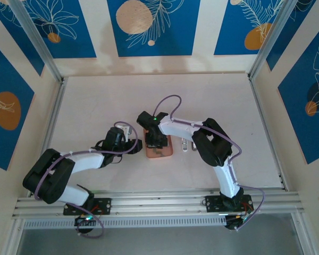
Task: Load the staples into the stapler
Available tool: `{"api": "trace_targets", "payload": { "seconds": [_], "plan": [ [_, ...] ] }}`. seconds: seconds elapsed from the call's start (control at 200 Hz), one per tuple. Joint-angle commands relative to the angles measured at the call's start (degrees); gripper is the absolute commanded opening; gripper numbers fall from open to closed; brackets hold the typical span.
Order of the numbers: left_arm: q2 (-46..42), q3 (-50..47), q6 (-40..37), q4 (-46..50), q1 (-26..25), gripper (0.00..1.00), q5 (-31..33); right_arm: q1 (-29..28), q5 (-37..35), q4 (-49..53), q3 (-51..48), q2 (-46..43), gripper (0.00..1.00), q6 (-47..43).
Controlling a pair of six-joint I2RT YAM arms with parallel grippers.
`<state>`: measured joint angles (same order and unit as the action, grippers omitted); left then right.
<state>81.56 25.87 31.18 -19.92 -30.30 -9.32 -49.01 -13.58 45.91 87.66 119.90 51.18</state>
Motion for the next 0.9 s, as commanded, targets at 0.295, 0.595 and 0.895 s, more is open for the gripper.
{"api": "trace_targets", "payload": {
  "seconds": [0.295,0.595,0.895],
  "plan": [
    [-0.6,-0.1,-0.4,0.0,-0.4,0.57,0.2,-0.9,-3.1,0.6,-2.1,-6.2,0.18,2.0],
    [-0.3,0.3,-0.9,-2.5,-0.4,0.57,-2.0,-0.6,-7.6,-1.7,-7.5,-13.6,0.18,1.7],
    [0.4,1.2,-2.6,-6.9,-0.4,0.57,-7.4,0.3,-10.3,1.7,-15.9,-22.5,0.18,3.6]
  ]
}}
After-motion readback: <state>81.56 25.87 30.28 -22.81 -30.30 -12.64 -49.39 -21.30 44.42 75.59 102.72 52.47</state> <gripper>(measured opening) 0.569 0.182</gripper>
